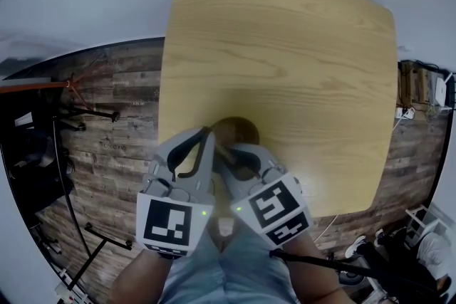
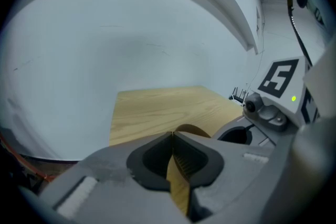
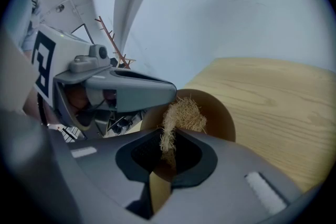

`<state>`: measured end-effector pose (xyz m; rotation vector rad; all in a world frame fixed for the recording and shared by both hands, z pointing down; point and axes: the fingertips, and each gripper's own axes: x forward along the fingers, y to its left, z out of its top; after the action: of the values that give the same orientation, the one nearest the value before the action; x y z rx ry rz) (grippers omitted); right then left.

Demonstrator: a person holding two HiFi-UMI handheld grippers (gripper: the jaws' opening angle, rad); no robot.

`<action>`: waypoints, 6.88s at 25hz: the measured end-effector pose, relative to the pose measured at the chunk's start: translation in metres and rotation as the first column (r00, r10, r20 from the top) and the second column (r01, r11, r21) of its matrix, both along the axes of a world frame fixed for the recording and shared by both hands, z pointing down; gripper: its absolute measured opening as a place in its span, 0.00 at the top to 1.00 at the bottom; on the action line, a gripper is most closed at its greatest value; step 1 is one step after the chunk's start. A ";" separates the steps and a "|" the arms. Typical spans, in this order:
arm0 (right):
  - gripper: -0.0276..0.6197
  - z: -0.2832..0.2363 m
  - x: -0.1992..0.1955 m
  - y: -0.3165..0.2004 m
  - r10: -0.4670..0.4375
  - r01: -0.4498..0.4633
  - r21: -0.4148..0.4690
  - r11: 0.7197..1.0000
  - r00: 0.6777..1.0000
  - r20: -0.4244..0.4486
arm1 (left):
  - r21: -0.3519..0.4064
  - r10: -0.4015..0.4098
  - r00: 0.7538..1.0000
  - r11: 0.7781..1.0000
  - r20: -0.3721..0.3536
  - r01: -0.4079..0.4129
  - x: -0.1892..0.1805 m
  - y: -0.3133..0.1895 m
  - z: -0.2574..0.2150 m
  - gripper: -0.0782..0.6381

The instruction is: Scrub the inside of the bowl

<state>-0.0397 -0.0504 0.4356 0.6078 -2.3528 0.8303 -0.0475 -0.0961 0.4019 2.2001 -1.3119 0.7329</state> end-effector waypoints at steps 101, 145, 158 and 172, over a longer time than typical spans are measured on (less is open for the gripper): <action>0.89 0.001 0.012 -0.005 -0.123 0.126 0.027 0.992 0.988 -0.093 | -0.027 0.119 0.992 0.993 0.039 -0.118 0.015 -0.009 0.006 0.85; 0.89 -0.017 0.049 -0.021 -0.091 0.143 0.183 0.973 0.959 -0.269 | 0.014 0.173 0.976 0.984 0.132 -0.177 0.015 -0.014 0.000 0.85; 0.89 0.003 0.040 -0.001 -0.116 0.120 0.003 0.993 0.972 -0.204 | 0.010 0.136 0.985 0.990 0.107 -0.138 0.019 -0.012 -0.002 0.85; 0.89 -0.049 0.037 0.057 -0.138 0.138 -0.006 0.990 0.990 -0.036 | 0.040 0.171 0.969 0.983 0.179 -0.181 0.004 -0.003 0.005 0.85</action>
<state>-0.0029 0.0062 0.3865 0.4485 -2.3302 0.7555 -0.0438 -0.0991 0.4071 2.3646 -1.2422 0.9881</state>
